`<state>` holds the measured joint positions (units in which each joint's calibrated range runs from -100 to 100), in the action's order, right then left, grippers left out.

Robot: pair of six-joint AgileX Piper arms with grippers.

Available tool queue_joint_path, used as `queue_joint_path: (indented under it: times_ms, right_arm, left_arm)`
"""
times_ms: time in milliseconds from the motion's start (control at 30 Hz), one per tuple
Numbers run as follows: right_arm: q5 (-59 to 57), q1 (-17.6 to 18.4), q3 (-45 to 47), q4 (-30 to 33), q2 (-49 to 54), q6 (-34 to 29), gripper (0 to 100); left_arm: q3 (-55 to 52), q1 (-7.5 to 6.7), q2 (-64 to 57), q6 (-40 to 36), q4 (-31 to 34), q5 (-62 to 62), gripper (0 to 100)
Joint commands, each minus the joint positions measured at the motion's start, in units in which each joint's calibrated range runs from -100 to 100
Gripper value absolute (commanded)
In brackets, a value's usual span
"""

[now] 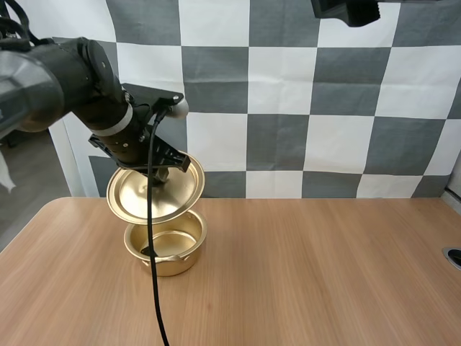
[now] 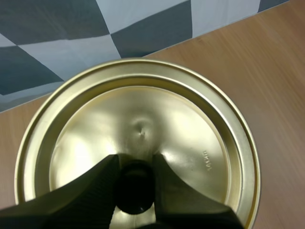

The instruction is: Open the pot, put the car inside, and close it

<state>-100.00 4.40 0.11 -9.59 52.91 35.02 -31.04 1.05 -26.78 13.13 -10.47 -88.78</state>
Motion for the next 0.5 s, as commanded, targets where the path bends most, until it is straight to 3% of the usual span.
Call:
queue_joint_path:
  times_ms: [0,467]
  right_arm:
    - [0.00,-0.03,0.13,0.01,-0.04,-0.35,100]
    - [0.00,-0.03,0.13,0.01,-0.04,-0.78,100]
  left_arm:
    - [-1.16,0.04,2.52,0.00,0.42,2.76,0]
    - [-4.21,0.04,14.13,0.81,0.53,12.86,0]
